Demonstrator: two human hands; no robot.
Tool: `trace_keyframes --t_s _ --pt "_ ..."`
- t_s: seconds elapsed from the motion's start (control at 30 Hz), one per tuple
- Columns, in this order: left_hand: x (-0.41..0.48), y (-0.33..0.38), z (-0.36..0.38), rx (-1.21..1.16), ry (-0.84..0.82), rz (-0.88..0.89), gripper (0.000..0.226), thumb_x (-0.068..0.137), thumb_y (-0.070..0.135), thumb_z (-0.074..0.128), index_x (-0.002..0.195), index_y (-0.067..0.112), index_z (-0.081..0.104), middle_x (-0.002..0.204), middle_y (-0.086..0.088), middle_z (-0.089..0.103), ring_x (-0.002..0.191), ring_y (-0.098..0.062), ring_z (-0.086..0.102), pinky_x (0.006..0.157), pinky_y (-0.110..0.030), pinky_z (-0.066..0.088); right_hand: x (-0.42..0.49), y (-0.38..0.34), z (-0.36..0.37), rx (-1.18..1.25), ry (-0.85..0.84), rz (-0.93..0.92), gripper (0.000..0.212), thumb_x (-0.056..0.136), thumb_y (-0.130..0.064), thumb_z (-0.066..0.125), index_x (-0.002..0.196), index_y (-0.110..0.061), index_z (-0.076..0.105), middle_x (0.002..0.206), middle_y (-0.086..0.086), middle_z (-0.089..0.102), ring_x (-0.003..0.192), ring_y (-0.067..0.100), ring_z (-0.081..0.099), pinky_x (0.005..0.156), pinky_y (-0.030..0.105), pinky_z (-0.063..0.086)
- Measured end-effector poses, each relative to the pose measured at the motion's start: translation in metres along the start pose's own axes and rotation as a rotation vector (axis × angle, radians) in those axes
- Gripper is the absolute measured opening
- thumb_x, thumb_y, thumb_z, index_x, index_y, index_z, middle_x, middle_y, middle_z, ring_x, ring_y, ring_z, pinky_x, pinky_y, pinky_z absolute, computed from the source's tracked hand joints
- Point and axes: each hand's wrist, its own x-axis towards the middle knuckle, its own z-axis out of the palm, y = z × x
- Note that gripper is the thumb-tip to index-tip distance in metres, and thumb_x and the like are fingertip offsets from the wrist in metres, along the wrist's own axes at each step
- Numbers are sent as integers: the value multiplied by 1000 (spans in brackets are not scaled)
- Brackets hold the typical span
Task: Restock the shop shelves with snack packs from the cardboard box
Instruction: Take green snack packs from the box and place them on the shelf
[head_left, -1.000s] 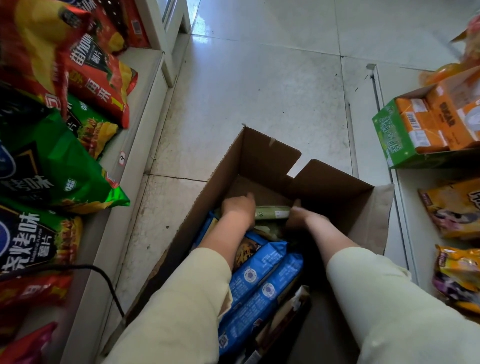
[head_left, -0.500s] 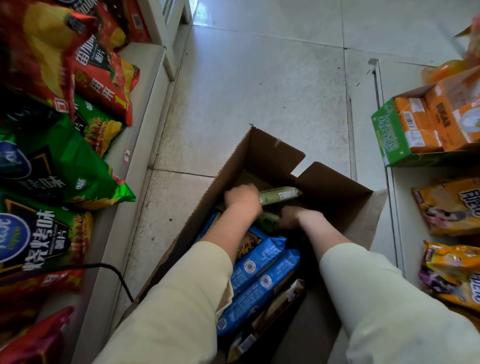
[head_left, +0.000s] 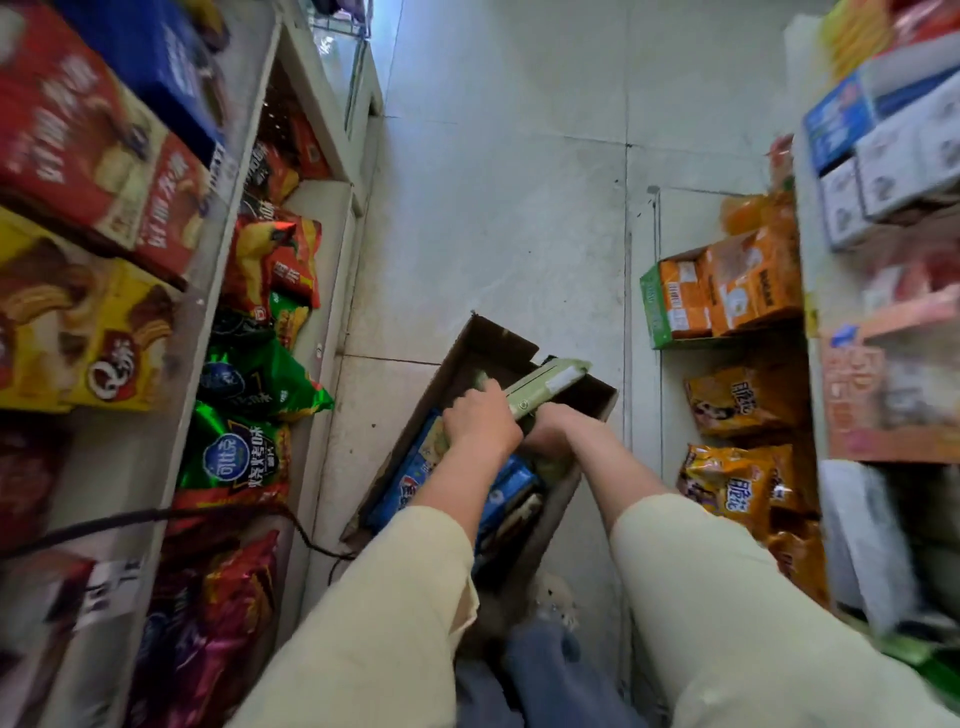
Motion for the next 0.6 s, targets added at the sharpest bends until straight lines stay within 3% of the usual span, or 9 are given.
trace_keyframes --t_s 0.17,0.37,0.5,0.6 --pt "-91 11 -57 -12 9 54 42 86 23 55 125 14 44 126 -14 54 117 -34 53 91 -41 44 -113 -16 -11 163 -32 -87 37 85 -27 63 117 -10 62 121 12 63 110 28 59 96 38 47" --pt "-219 -8 -126 -87 60 68 35 84 22 55 117 15 45 119 -14 57 109 -36 56 85 -40 46 -263 -52 -13 274 -72 -200 31 87 -19 61 113 -4 63 102 7 64 96 21 59 85 30 47" --pt "-308 -28 -161 -96 102 65 36 80 26 56 115 23 50 110 -10 60 103 -35 59 82 -43 51 -346 -74 -15 31 -130 -313 58 79 -39 67 131 -18 54 127 -1 58 120 18 52 106 37 39" --pt "-368 -45 -175 -101 116 60 33 79 21 56 112 22 55 107 -11 63 102 -34 60 82 -41 51 -389 -78 -10 -114 -128 -316 57 78 -47 66 128 -24 54 122 -10 58 112 14 55 101 30 40"
